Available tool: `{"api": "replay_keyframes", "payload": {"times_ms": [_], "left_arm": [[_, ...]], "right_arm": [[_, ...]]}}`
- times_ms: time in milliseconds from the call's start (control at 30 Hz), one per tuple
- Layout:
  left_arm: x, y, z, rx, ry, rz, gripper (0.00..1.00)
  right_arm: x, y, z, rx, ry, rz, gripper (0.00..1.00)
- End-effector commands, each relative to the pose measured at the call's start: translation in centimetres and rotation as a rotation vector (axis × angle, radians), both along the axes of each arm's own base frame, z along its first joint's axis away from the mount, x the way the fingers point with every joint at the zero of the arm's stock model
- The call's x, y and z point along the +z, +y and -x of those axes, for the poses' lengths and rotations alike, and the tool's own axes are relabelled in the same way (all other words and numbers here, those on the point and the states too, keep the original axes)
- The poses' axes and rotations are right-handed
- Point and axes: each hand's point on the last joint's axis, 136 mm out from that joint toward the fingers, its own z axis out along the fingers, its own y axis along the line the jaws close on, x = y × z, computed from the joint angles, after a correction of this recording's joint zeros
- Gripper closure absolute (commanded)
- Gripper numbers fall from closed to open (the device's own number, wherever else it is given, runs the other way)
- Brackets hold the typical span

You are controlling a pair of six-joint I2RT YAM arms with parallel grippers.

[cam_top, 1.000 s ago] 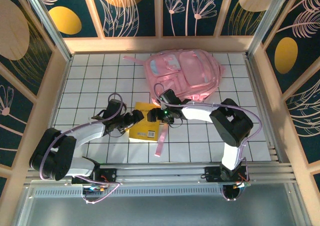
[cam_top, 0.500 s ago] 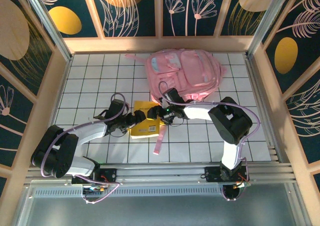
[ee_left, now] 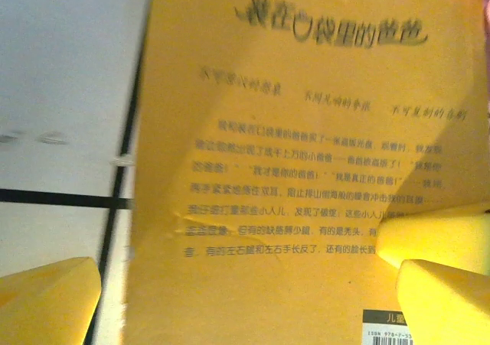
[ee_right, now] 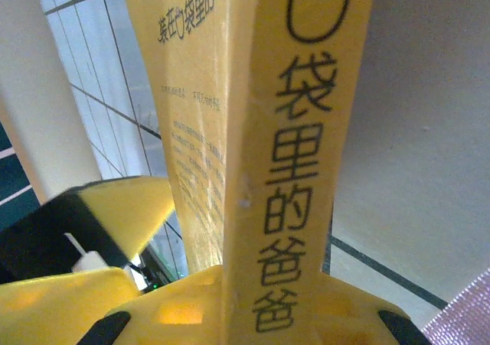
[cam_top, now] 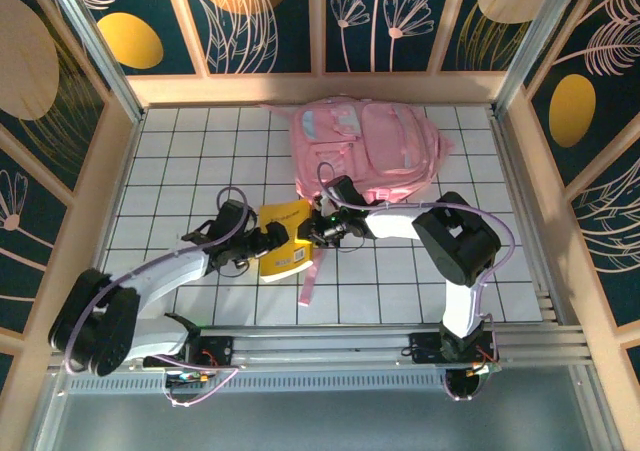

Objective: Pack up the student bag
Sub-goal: Pick up the book from the center of the table.

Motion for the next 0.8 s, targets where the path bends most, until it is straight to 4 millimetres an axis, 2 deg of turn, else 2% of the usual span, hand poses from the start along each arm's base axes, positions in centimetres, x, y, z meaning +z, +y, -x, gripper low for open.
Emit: {"api": "replay_keyframes", "payload": {"times_ms": [0, 133, 333, 500, 633, 767], "left_arm": [[2.7, 3.3, -1.0, 0.065, -0.082, -0.142, 0.02], [6.4, 4.8, -2.4, 0.112, -0.161, -0.121, 0.02], [13.0, 4.2, -3.9, 0.096, -0.339, -0.008, 0.01], [18.8, 2.5, -3.8, -0.01, -0.52, 0.099, 0.01], [23.3, 0.2, -2.4, -0.119, -0.683, 0.276, 0.01], [26.4, -1.6, -1.0, -0.228, -0.783, 0.435, 0.02]], "right_arm": [[7.2, 2.7, 0.7, 0.125, -0.187, -0.155, 1.0], [11.0, 3.4, 0.8, 0.171, -0.313, -0.164, 1.0], [18.1, 2.9, 0.6, 0.192, -0.514, -0.215, 1.0], [23.7, 1.6, 1.4, 0.212, -0.659, -0.286, 1.0], [28.3, -0.3, 2.6, 0.253, -0.728, -0.405, 1.0], [31.8, -2.0, 4.2, 0.294, -0.772, -0.499, 1.0]]}}
